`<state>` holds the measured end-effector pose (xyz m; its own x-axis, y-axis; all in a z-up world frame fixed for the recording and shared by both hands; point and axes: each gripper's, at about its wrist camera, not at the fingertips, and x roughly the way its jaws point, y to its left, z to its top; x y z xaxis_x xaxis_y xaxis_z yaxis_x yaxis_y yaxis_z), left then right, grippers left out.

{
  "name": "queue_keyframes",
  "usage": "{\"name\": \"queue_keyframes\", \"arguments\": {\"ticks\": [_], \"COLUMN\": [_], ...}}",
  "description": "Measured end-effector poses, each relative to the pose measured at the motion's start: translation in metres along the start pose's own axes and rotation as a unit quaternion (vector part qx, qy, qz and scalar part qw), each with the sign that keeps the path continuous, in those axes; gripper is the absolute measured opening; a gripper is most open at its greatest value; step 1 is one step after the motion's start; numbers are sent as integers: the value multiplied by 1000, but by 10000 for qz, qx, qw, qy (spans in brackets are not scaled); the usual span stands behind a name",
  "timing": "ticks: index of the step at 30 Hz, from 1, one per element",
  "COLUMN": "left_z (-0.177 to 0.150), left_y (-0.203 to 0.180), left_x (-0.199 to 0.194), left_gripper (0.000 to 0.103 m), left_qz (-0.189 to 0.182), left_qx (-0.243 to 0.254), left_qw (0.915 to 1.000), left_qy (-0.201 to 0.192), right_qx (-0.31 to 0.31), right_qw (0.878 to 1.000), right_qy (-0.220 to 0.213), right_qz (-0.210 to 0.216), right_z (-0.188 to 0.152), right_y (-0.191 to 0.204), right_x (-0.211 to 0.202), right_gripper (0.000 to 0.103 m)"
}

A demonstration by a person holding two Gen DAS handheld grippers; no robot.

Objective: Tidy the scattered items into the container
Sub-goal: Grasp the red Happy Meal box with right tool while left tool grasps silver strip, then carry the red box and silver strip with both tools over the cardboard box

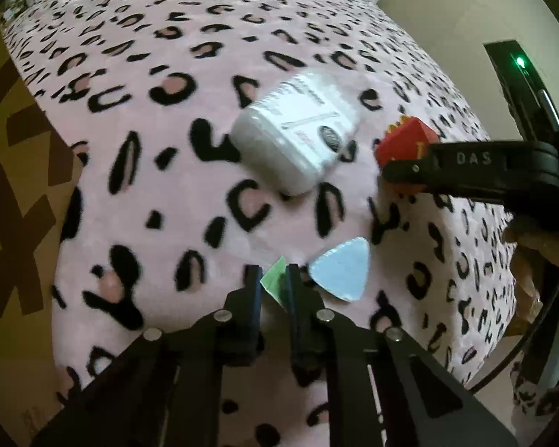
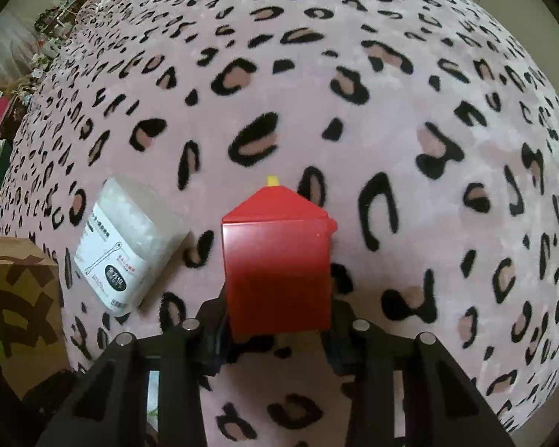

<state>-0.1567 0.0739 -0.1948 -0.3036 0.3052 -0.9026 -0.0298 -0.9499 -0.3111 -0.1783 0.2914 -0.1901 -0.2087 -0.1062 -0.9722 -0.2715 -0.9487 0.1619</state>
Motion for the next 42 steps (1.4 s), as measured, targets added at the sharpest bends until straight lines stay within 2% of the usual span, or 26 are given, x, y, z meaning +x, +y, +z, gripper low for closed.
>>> {"name": "queue_keyframes", "arguments": {"ticks": [10, 14, 15, 18, 25, 27, 30, 42], "left_z": [-17, -28, -31, -41, -44, -44, -44, -43], "left_y": [-21, -29, -31, -34, -23, -19, -16, -4], "left_x": [-26, -35, -35, -46, -82, -93, -113, -204], "left_gripper": [4, 4, 3, 3, 3, 3, 3, 3], "left_qz": [-167, -162, -165, -203, -189, -154, -83, 437], "left_qx": [322, 520, 573, 625, 562, 557, 561, 705], "left_qw": [9993, 9985, 9981, 9978, 9981, 9980, 9974, 9903], "left_qy": [33, 112, 159, 92, -173, -261, -452, -1118], "right_qx": [-76, -73, -80, -134, -252, -279, -387, -1171], "right_qw": [9997, 9996, 9995, 9992, 9982, 9978, 9969, 9861], "right_qy": [-241, -290, -302, -365, -535, -589, -683, -1154], "right_qz": [-10, 14, 17, 33, 57, 86, 99, 255], "right_z": [-16, -10, -14, -3, -9, -16, -21, -49], "right_y": [-1, -9, 3, -12, -10, -22, -13, 54], "right_x": [-24, -29, -31, -39, -61, -78, -93, -164], "right_gripper": [40, 40, 40, 40, 40, 40, 40, 40]}}
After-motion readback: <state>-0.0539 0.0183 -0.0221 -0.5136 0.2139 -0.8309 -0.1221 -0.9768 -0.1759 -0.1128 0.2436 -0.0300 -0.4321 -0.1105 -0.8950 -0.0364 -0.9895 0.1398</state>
